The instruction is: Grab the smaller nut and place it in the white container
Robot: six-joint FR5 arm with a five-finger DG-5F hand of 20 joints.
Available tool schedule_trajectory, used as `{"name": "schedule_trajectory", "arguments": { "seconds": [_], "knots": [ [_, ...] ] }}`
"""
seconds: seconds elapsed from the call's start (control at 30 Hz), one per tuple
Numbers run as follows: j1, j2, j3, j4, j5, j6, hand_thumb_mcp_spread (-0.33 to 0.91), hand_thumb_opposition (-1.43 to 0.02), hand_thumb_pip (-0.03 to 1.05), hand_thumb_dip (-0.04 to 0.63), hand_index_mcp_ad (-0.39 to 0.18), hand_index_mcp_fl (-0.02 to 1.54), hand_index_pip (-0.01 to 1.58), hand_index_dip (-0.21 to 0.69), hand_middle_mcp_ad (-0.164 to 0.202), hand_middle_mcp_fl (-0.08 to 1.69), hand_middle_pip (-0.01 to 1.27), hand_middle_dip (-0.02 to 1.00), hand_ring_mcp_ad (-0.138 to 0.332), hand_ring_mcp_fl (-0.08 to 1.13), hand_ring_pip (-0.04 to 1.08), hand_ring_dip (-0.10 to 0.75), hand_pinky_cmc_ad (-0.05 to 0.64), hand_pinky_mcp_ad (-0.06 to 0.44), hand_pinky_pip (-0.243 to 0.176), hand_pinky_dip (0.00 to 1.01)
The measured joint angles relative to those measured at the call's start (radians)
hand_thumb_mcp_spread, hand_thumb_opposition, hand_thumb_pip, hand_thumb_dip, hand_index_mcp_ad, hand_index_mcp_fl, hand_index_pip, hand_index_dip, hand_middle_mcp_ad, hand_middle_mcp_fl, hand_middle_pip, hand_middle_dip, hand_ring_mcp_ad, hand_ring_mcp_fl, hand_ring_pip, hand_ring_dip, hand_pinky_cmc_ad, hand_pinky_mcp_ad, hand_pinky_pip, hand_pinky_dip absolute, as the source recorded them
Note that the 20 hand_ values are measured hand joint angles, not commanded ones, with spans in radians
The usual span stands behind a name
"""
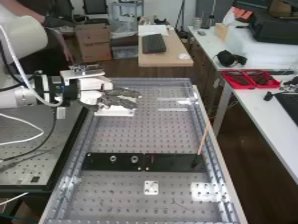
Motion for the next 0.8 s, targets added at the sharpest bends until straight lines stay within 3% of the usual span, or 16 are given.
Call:
{"name": "schedule_trajectory", "arguments": {
  "seconds": [0.23, 0.37, 0.8],
  "knots": [
    [0.065, -0.018, 0.023, -0.055, -0.019, -0.014, 0.38, -0.96, 0.73, 0.206, -0.164, 0.3, 1.55, 0.141, 0.065, 0.12, 0.13, 0.23, 0.106, 0.0, 0.1, 0.127, 0.328, 0.304, 0.066, 0.18],
    [0.108, -0.03, 0.034, -0.066, -0.039, -0.01, 0.41, -0.97, 0.73, 0.206, -0.164, 0.32, 1.55, 0.178, 0.065, 0.13, 0.12, 0.22, 0.106, 0.0, 0.1, 0.127, 0.328, 0.304, 0.066, 0.18],
    [0.217, -0.084, 0.083, -0.095, -0.107, 0.005, 0.43, -0.97, 0.73, 0.206, -0.168, 0.35, 1.55, 0.171, 0.068, 0.13, 0.13, 0.23, 0.106, 0.01, 0.1, 0.129, 0.328, 0.302, 0.066, 0.18]
  ]
}}
